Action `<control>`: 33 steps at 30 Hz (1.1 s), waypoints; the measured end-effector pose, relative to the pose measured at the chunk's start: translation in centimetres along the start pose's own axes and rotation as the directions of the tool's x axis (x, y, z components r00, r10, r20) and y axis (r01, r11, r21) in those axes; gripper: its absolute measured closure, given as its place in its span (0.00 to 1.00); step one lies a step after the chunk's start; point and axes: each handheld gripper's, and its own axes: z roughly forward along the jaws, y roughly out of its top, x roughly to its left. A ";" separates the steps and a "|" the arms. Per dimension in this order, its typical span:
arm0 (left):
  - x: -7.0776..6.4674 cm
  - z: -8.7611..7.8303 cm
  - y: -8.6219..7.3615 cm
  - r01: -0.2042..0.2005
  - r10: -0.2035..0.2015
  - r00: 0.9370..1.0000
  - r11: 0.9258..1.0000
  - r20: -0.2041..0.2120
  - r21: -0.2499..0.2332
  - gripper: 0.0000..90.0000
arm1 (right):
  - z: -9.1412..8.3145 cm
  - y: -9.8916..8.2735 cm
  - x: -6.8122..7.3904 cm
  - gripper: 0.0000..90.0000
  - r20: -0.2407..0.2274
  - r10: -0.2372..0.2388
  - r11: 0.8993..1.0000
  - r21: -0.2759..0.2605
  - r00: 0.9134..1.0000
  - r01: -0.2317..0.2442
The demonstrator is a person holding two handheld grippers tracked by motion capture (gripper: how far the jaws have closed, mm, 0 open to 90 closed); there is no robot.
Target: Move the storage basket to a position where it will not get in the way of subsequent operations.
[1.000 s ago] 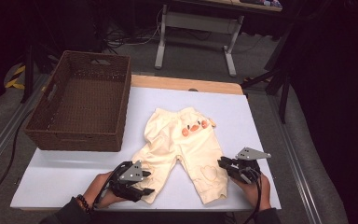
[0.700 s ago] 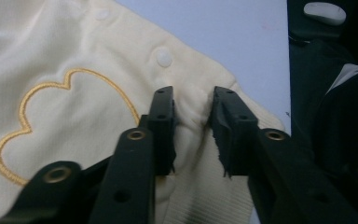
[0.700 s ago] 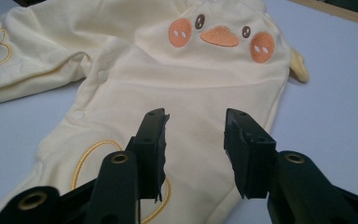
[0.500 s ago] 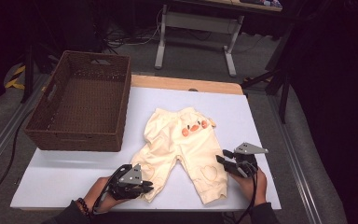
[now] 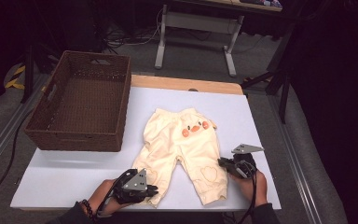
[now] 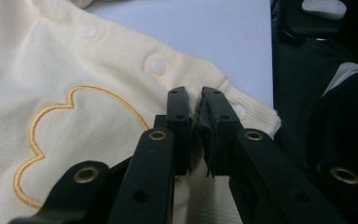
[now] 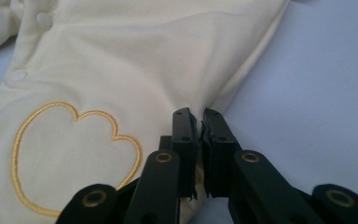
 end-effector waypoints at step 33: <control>2.7 -4.8 -1.1 0.028 -0.055 0.982 0.989 -0.183 -0.145 0.56 | -3.3 0.5 1.5 0.58 0.001 -0.134 0.942 -0.310 0.991 0.128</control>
